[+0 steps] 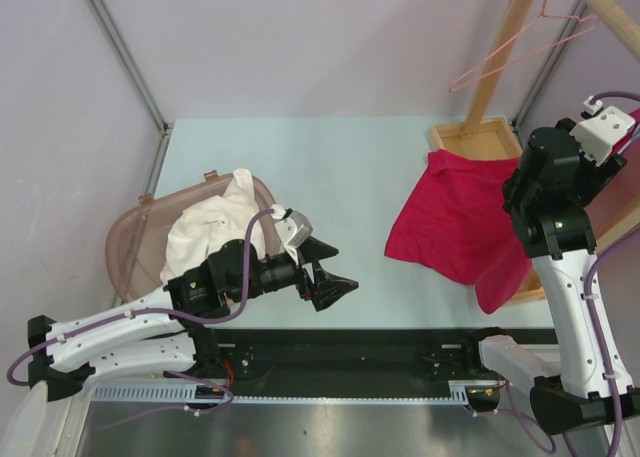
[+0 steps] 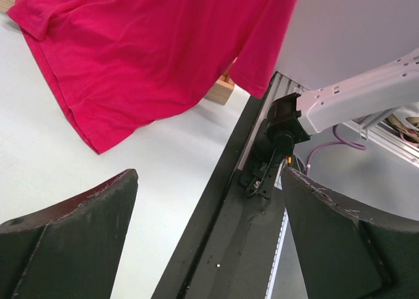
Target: Remove the t-shirt from the hanger
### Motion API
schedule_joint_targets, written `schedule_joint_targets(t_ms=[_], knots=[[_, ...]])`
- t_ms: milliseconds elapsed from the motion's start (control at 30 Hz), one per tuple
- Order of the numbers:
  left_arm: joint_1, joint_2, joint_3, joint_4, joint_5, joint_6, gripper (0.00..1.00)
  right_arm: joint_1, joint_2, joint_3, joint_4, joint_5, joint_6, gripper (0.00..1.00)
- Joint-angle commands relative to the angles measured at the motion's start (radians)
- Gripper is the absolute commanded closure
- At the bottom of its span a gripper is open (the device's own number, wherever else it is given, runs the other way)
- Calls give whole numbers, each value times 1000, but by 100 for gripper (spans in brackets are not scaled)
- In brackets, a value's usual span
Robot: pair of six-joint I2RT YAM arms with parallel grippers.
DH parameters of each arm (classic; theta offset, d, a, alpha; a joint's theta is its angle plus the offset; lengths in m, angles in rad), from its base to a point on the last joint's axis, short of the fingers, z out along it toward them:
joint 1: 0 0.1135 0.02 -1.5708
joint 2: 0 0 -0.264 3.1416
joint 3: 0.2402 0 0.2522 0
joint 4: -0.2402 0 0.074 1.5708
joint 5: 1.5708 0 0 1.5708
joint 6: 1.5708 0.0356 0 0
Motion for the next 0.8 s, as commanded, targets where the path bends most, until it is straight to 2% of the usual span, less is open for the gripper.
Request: schedule_joint_targets(t_ms=[0,33,100,133,233,300,400,433,667,767], knots=[[0,-1,29,4,18,-13,4,-63,7,45,-41,-131,116,39],[0,2,31,4,20,-13,4,-85,10,53,-48,-166,127,46],[-1,6,35,2,21,-13,4,-91,21,69,-52,-183,150,53],[-1,13,37,2,21,-13,4,-92,24,85,-52,-194,153,63],[-1,17,45,4,30,-22,4,-92,37,115,-43,-215,150,79],[0,16,45,10,33,-30,4,-92,44,128,-32,-217,148,82],[-1,14,52,8,26,-30,4,-85,61,175,-32,-223,141,92],[-1,17,55,7,17,-30,4,-80,66,189,-34,-209,132,99],[0,16,74,8,-8,-25,4,-14,110,295,46,-133,21,100],[0,22,74,13,-16,-31,4,71,135,335,104,-90,-61,100]])
